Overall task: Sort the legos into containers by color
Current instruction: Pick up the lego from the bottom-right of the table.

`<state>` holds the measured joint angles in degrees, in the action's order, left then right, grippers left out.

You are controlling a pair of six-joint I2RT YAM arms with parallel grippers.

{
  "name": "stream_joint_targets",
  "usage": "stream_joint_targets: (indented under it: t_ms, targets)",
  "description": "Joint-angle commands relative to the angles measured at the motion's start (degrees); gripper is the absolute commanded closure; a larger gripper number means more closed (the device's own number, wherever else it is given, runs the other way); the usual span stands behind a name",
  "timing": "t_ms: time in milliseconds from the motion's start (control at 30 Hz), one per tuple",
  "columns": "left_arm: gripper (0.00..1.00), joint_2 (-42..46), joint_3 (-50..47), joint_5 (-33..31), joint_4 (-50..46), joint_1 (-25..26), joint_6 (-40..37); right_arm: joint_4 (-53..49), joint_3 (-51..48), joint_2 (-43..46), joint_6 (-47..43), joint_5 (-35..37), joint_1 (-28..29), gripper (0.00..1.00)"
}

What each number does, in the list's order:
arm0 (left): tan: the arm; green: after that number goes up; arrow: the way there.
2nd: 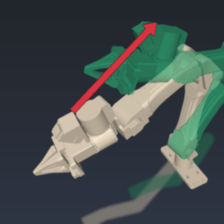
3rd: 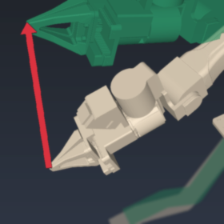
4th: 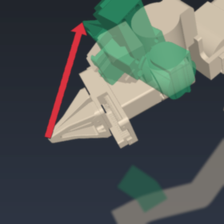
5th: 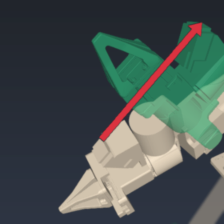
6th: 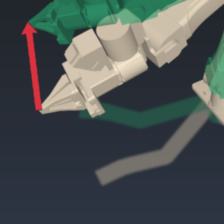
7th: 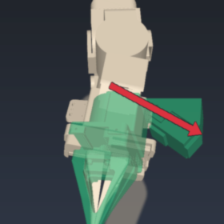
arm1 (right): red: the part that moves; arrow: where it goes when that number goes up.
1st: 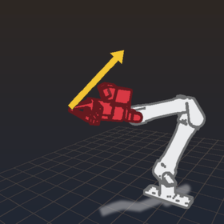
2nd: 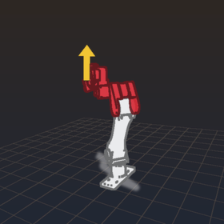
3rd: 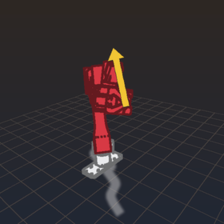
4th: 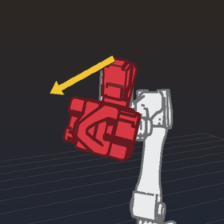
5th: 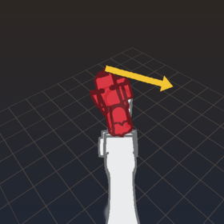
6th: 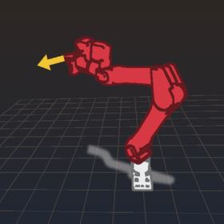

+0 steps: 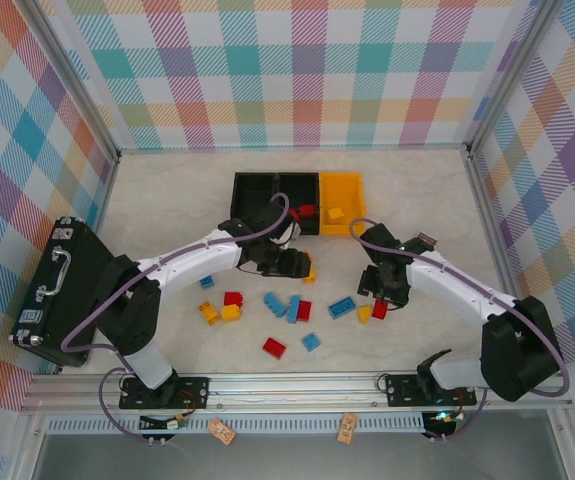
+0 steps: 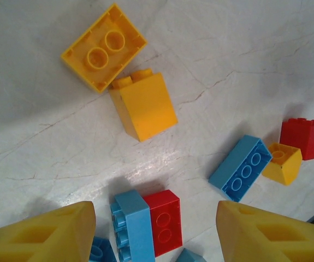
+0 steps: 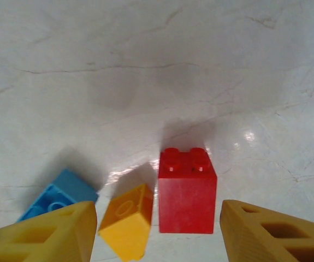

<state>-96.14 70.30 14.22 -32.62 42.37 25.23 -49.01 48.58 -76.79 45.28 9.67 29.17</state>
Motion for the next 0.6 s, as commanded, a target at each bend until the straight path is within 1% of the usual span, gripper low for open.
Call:
stream_joint_targets:
  t_ms: [0, 167, 233, 367, 467, 567]
  targets:
    - [0.40, 1.04, -0.87, 1.16, 0.70, 0.55, -0.55, 0.63, -1.14, -1.96, 1.98, 0.44, -0.52, 0.39]
    - [0.40, 1.30, -1.47, 0.81, 1.15, 0.96, 0.11, 2.29, -2.98, -4.27, 2.93, 0.20, -0.78, 0.40]
    - [0.40, 1.39, -2.05, 0.59, 1.37, 1.18, 0.47, 3.15, -3.92, -4.59, 3.12, -0.09, -0.73, 0.42]
    - [0.41, 1.57, -2.97, 0.11, 2.01, 1.40, 1.31, 3.99, -4.74, -4.16, 2.84, 0.03, -0.86, 0.54]
    - [0.41, 1.74, -3.56, -0.31, 2.69, 1.71, 2.22, 3.71, -4.03, -3.13, 1.65, 0.43, -0.84, 0.66]
    - [0.41, 1.99, -4.83, -0.60, 4.60, 1.67, 4.24, 3.10, -2.52, -2.07, 0.32, 1.30, -0.82, 0.72]
